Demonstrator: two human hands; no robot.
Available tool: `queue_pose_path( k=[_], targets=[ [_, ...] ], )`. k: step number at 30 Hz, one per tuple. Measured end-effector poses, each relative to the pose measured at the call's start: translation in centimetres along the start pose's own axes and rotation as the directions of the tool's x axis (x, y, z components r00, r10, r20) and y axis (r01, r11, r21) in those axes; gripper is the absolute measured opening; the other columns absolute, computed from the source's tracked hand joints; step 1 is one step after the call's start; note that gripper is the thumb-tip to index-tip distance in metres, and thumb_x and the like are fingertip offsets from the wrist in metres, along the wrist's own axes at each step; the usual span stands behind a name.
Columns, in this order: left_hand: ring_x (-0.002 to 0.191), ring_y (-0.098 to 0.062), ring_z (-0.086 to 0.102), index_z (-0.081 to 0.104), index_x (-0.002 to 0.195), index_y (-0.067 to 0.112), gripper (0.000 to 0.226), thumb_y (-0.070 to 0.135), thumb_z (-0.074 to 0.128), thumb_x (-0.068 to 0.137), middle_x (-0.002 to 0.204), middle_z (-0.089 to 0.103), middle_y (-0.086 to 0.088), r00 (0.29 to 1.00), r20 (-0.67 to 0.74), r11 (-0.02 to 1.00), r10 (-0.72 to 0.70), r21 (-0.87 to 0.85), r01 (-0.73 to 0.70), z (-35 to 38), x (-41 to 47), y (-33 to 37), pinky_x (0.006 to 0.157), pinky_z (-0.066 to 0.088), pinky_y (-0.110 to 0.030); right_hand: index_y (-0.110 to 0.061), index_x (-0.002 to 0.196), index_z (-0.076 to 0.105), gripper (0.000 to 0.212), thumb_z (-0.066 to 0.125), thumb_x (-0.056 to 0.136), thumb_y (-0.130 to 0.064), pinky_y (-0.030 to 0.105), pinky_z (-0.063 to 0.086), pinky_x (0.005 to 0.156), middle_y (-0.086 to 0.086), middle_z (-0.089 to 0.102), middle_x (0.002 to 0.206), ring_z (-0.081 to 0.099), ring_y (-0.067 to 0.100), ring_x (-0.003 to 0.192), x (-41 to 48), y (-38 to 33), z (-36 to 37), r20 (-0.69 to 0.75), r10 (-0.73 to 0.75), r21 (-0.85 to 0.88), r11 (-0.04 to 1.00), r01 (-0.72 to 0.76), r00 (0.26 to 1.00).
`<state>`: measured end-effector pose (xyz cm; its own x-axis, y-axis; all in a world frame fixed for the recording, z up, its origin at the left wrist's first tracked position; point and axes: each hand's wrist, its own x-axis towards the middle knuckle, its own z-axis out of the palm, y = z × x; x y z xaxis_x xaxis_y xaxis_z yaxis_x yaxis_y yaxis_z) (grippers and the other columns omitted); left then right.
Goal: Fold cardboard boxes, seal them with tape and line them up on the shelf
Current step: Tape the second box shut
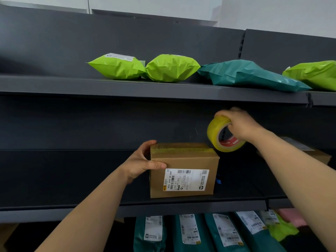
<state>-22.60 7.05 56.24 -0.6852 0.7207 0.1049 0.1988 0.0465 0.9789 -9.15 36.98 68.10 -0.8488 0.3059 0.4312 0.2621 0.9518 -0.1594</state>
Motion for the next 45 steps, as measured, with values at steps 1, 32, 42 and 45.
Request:
queue_pose_path(
  k=[1, 32, 42, 45],
  targets=[
    [0.122, -0.013, 0.052, 0.037, 0.142, 0.035, 0.116, 0.036, 0.094, 0.041, 0.135, 0.052, 0.009, 1.0, 0.002, 1.0, 0.0, 0.003, 0.0, 0.1, 0.0, 0.0, 0.095, 0.048, -0.029, -0.033, 0.13, 0.055, 0.059, 0.044, 0.086, 0.005, 0.038, 0.043, 0.094, 0.013, 0.047, 0.122, 0.047, 0.037, 0.113, -0.2, 0.6, 0.1, 0.022, 0.003, -0.022, 1.0, -0.002, 1.0],
    [0.127, -0.014, 0.048, 0.042, 0.138, 0.036, 0.119, 0.046, 0.096, 0.032, 0.136, 0.051, 0.01, 1.0, -0.016, 0.999, 0.009, 0.049, -0.009, 0.5, -0.3, 0.1, 0.109, 0.042, -0.043, -0.04, 0.14, 0.039, 0.074, 0.038, 0.085, 0.01, 0.04, 0.036, 0.104, 0.006, 0.038, 0.136, 0.033, 0.029, 0.128, -4.3, 3.6, 7.2, 0.21, 0.113, -0.138, 0.987, -0.085, 0.971],
    [0.126, -0.012, 0.047, 0.041, 0.137, 0.036, 0.112, 0.036, 0.093, 0.038, 0.135, 0.051, 0.011, 1.0, -0.014, 0.999, 0.003, 0.047, -0.003, 0.6, -0.3, 0.2, 0.108, 0.042, -0.038, -0.038, 0.147, 0.029, 0.073, 0.045, 0.088, 0.003, 0.042, 0.034, 0.107, 0.008, 0.036, 0.141, 0.034, 0.029, 0.13, -5.1, 3.1, 7.4, 0.286, 0.129, -0.164, 0.983, -0.083, 0.949],
    [0.125, -0.009, 0.047, 0.039, 0.138, 0.036, 0.113, 0.033, 0.093, 0.04, 0.135, 0.05, 0.012, 1.0, -0.001, 0.999, -0.005, 0.032, 0.005, 0.7, -0.4, 0.3, 0.1, 0.044, -0.029, -0.04, 0.152, 0.01, 0.081, 0.052, 0.087, -0.014, 0.045, 0.016, 0.117, 0.01, 0.022, 0.153, 0.02, 0.032, 0.141, -5.2, 2.7, 6.8, 0.396, 0.178, -0.129, 0.982, -0.137, 0.901]
  ],
)
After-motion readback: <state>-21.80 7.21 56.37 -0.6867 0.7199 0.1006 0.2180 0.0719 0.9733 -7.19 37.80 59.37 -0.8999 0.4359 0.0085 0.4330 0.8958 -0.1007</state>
